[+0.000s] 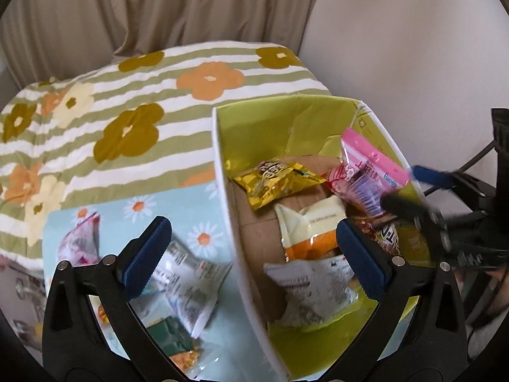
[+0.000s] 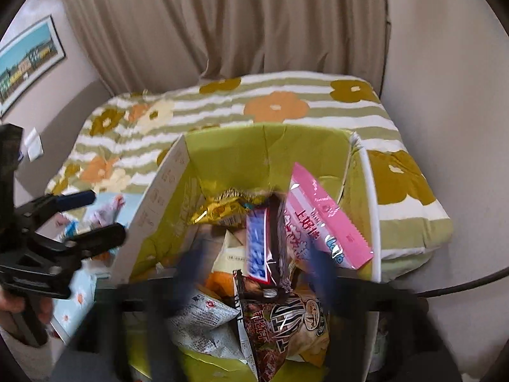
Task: Organize snacks
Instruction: 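Carry both snacks over the box and open both tools to drop them in, then move both tools back over the remaining snacks on the table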
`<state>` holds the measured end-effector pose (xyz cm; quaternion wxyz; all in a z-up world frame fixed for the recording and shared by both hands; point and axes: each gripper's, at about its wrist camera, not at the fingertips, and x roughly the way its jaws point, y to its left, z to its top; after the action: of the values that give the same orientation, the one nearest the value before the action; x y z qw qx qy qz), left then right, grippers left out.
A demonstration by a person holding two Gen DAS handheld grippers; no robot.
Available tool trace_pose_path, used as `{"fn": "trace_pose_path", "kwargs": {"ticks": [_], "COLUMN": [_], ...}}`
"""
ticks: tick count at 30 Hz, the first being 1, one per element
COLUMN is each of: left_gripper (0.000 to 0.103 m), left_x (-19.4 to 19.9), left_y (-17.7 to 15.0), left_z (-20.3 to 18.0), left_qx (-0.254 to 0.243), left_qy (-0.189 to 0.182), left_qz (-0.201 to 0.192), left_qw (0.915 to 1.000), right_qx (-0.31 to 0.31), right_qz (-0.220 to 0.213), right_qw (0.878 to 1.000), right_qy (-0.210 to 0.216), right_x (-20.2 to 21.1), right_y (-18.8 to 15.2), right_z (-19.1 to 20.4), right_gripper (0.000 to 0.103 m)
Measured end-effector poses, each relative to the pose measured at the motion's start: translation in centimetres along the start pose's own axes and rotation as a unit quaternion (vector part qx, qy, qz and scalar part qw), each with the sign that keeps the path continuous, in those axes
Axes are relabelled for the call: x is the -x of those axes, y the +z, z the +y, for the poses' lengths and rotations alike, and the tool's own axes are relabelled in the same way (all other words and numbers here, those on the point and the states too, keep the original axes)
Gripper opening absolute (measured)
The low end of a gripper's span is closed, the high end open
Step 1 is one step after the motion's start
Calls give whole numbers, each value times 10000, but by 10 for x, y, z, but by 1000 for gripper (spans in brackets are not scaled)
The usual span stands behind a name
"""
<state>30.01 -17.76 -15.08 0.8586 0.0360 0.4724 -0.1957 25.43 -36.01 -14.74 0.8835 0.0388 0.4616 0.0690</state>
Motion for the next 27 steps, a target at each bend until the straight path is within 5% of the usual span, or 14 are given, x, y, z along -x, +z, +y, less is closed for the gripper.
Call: {"fn": "trace_pose_path", "kwargs": {"ticks": [5, 15, 27], "left_gripper": [103, 103, 103], "left_x": [18, 44, 95], "left_y": [-17, -43, -64], "left_z": [10, 18, 47], "left_qx": [48, 359, 631], "left_qy": [194, 539, 1058], "left_qz": [-44, -174, -474], "left_qw": [9998, 9977, 9912], "right_qx": [418, 615, 805], "right_qz": [-245, 2, -473], "right_qw": [9986, 9981, 9956], "right_qy": [-221, -103, -59], "right_x": [10, 20, 59], "right_y": [-9, -18, -14], "right_z": [9, 19, 54], "right_gripper": [103, 103, 103]}}
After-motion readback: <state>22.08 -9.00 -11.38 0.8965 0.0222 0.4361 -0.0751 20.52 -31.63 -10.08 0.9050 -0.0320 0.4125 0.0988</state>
